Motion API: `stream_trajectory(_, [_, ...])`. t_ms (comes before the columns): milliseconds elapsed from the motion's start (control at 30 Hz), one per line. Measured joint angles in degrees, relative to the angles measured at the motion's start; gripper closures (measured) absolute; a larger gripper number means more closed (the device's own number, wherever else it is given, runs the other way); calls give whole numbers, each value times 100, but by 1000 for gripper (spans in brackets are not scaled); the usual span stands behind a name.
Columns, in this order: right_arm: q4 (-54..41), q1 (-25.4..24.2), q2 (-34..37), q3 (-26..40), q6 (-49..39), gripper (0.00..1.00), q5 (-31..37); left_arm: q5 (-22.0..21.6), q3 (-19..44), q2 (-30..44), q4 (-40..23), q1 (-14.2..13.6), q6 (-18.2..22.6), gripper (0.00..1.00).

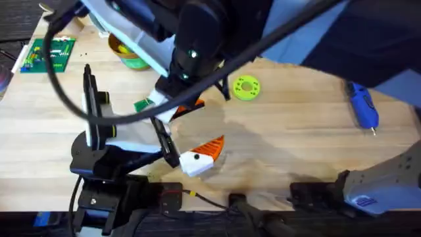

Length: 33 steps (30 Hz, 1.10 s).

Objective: Pick up the gripper from the table and insert it into the empty holder that is missing its gripper. Then pick up a screw, insert it into the mounting hole, and use the screwdriver to tighten it. Finally, clean up the table by picking up the vegetable and placing it into the bucket.

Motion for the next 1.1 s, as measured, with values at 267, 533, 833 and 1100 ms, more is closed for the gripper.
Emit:
stream_trajectory(267, [-21, -1009, -137, 263, 99, 133, -180, 0, 0, 0, 43, 0, 42, 8])
stream_trajectory(533, [10, -2083, -412, 535, 117, 128, -161, 0, 0, 0, 45, 0, 42, 8])
stream_trajectory(833, [987, -3486, -414, 535, 581, 128, -150, 0, 0, 0, 45, 0, 44, 8])
stream_trajectory(1100, [562, -4480, -774, 535, 639, 127, -142, 0, 0, 0, 49, 0, 81, 413])
